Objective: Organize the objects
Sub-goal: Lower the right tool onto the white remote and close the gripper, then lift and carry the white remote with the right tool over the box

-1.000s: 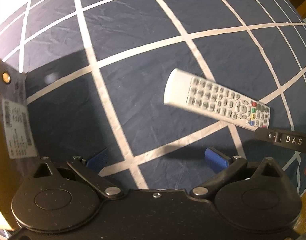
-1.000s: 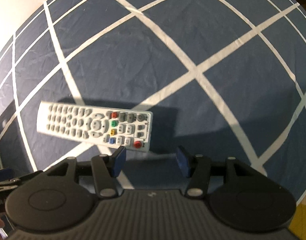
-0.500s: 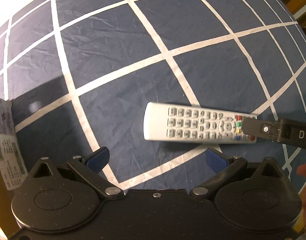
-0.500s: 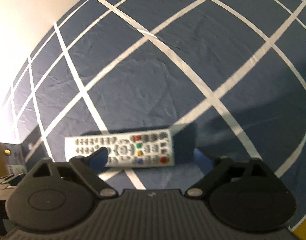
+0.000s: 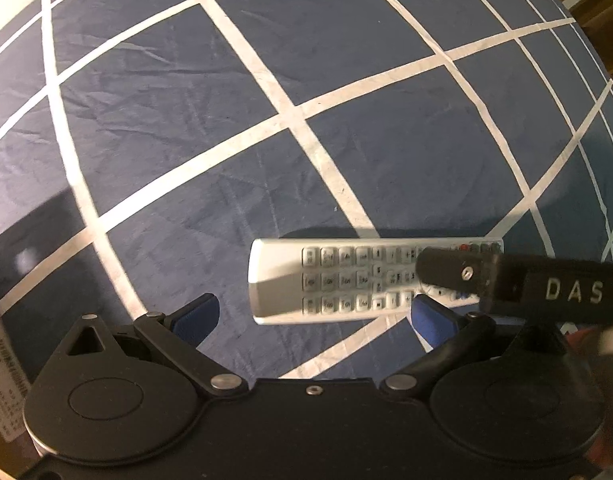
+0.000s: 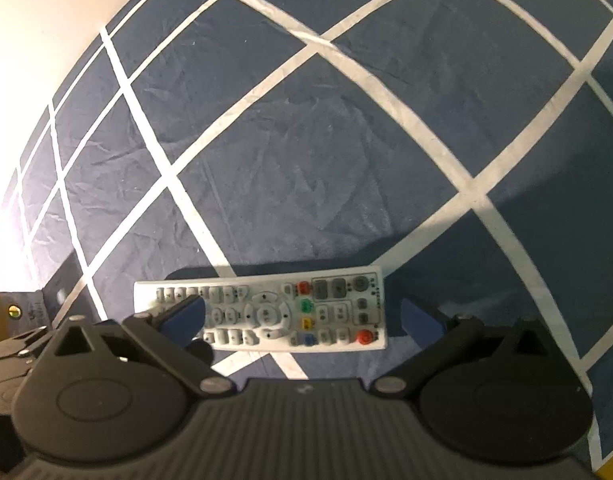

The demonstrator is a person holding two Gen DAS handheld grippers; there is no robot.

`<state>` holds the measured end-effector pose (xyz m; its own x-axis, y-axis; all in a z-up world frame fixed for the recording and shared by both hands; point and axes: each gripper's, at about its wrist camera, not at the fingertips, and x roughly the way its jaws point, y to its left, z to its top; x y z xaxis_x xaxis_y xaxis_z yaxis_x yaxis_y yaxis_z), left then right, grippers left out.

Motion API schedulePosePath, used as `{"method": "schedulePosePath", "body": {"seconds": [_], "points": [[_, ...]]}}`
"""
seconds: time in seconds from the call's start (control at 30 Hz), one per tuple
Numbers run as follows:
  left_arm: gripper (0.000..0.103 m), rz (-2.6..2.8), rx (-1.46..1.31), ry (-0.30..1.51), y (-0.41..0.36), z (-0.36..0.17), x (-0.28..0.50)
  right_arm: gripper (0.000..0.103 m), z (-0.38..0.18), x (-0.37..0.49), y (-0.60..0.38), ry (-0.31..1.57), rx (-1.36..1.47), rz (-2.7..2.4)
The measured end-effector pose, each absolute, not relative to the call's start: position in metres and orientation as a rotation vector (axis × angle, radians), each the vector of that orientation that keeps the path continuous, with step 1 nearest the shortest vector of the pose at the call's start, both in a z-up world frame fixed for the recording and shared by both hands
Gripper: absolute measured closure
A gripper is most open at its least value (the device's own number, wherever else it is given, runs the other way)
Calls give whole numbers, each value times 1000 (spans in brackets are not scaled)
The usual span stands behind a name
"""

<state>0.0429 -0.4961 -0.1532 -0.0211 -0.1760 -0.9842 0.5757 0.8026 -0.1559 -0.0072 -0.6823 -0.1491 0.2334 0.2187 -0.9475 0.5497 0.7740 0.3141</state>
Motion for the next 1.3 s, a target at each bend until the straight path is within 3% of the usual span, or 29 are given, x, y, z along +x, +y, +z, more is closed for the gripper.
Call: {"method": "schedulePosePath", "body": {"seconds": [0.6,0.83,1.3], "points": [[0,-650,325,1519,-507,-172,44,3,-162,5,-677,1384,666,-228],[1,-640,337,1517,-507,-171,42,9,-158,5,-674,1385,612,-232],[3,-578,308,1446,-481,-133,31,11,-130,3,-659,1343,565,-168]]}}
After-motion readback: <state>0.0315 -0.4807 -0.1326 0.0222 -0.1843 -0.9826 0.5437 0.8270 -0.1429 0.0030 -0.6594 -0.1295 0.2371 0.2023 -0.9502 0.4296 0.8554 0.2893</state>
